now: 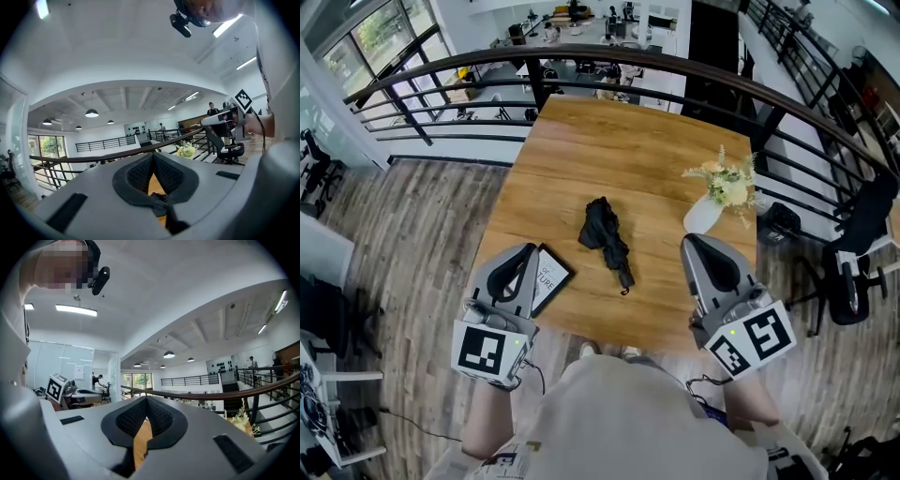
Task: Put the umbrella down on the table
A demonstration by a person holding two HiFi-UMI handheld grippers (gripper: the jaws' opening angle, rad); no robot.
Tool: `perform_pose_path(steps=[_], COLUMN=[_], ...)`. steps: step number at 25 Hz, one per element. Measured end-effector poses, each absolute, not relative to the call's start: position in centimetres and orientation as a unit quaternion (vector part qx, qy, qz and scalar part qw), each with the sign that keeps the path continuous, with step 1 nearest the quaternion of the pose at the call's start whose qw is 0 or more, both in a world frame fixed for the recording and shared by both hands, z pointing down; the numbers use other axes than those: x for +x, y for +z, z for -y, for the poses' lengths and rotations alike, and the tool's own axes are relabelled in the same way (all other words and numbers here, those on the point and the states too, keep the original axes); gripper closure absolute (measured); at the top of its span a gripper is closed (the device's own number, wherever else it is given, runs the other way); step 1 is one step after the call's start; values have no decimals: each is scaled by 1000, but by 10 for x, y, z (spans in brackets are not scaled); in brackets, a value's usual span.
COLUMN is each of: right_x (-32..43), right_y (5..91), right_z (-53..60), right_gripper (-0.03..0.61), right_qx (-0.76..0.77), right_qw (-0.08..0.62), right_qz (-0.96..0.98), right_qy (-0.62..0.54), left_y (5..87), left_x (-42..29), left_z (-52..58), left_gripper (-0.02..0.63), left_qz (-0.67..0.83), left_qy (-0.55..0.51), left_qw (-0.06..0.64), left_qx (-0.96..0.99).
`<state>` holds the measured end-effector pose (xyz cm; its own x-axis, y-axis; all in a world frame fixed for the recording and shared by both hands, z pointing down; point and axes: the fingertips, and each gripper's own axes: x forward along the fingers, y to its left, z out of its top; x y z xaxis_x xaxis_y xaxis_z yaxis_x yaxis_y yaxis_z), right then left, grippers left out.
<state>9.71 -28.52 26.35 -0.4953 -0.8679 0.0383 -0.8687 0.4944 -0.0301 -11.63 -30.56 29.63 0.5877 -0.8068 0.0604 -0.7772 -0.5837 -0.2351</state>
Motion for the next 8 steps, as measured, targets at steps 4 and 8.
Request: perform_pose_path(steps=[4, 8], right_x=[97, 95], right_y=[261, 254], right_z=[284, 283], right_gripper=[552, 552], right_qx=[505, 507], right_qw=[9, 6], right_qz=[863, 862], right_qy=[19, 15], left_y=[294, 293], left_x=[-117, -121], left_z=[303, 304], left_gripper=[597, 597], left_qz=[-443, -445], left_qy=[-71, -66], left_qw=[82, 70], left_qx=[-890, -890])
